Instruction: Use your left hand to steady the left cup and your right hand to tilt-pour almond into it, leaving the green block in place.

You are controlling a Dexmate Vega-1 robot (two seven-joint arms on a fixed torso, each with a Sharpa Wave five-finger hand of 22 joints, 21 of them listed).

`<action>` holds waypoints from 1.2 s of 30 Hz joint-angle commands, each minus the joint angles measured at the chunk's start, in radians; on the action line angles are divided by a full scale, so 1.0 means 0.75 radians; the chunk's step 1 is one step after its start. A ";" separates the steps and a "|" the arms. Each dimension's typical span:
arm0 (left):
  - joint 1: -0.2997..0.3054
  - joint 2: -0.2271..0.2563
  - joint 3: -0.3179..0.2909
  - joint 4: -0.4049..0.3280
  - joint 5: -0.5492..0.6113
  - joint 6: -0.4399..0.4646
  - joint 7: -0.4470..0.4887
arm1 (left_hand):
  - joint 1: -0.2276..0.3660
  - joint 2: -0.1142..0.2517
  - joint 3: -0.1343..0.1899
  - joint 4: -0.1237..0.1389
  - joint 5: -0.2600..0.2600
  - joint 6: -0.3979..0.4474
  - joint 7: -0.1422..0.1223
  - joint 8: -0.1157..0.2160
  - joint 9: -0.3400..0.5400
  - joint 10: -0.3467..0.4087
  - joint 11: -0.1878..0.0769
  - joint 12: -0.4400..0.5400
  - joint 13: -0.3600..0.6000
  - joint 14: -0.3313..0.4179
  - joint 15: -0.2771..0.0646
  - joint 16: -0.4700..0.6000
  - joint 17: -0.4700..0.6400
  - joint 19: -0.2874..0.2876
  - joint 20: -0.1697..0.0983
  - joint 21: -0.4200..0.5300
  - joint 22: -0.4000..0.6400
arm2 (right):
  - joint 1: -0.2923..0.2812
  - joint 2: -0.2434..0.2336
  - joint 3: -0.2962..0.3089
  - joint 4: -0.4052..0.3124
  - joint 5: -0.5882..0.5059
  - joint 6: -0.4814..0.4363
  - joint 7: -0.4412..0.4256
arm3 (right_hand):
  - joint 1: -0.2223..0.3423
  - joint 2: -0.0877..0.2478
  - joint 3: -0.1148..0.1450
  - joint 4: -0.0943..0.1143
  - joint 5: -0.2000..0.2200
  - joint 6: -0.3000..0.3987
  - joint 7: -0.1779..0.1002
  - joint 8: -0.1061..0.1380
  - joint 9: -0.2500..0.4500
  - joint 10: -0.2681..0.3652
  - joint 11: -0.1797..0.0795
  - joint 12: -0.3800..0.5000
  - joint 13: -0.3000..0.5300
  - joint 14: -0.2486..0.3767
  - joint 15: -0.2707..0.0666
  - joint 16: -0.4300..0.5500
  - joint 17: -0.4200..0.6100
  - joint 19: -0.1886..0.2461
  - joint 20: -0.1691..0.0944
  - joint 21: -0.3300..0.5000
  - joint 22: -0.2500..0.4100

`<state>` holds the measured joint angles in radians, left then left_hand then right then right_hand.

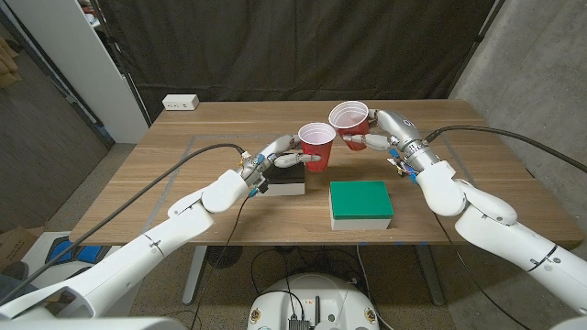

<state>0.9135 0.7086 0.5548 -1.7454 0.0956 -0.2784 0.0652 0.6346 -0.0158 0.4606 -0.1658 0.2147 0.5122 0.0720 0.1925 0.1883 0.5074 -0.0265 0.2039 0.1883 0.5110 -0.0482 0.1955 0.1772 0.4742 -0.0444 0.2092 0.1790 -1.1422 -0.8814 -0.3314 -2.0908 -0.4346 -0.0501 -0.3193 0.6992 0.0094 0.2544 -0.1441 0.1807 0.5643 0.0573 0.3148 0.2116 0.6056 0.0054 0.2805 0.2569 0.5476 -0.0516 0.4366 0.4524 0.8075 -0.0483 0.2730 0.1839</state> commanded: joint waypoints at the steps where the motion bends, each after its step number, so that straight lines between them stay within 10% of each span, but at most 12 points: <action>1: -0.009 0.012 0.005 -0.062 0.027 0.048 -0.016 | 0.007 0.003 0.010 -0.001 0.008 0.015 -0.001 0.005 0.002 0.014 -0.003 0.002 0.007 0.013 -0.051 -0.004 0.000 0.017 0.001 0.008 0.005 | 0.014 -0.032 -0.025 -0.056 -0.179 -0.083 -0.026 | 0.017 0.003 -0.004 -0.006 0.000 0.019 -0.006 0.006 0.002 0.014 -0.004 0.007 0.004 0.012 -0.026 0.007 0.005 0.016 0.001 0.006 0.004; 36: 0.015 -0.004 -0.013 -0.062 0.013 -0.011 0.026 | 0.004 0.006 0.016 0.001 0.011 0.030 -0.006 0.008 0.002 0.031 -0.007 0.005 0.007 0.031 -0.058 -0.004 -0.001 0.028 0.000 0.009 0.005 | 0.083 -0.087 -0.201 -0.107 -1.135 -0.353 -0.103 | 0.066 0.002 -0.007 -0.018 0.009 0.039 -0.072 0.010 0.002 0.033 -0.089 0.000 0.013 0.025 -0.100 0.019 0.015 0.036 -0.051 0.010 0.005</action>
<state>0.9142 0.7090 0.5552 -1.7994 0.1188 -0.2625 0.0780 0.6375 -0.0187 0.4666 -0.1657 0.2196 0.5258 0.0654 0.1929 0.1883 0.5219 -0.0306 0.2039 0.1883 0.5237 -0.0464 0.1955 0.1771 0.4884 -0.0410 0.2092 0.1790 -1.0971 -0.9290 -0.4595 -2.1629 -1.0837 -0.2715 -0.4001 0.7337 0.0095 0.2461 -0.1523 0.1807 0.5890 0.0107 0.3204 0.2113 0.6303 -0.0521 0.2806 0.2628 0.5583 -0.0519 0.4442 0.4617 0.8287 -0.0772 0.2729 0.1841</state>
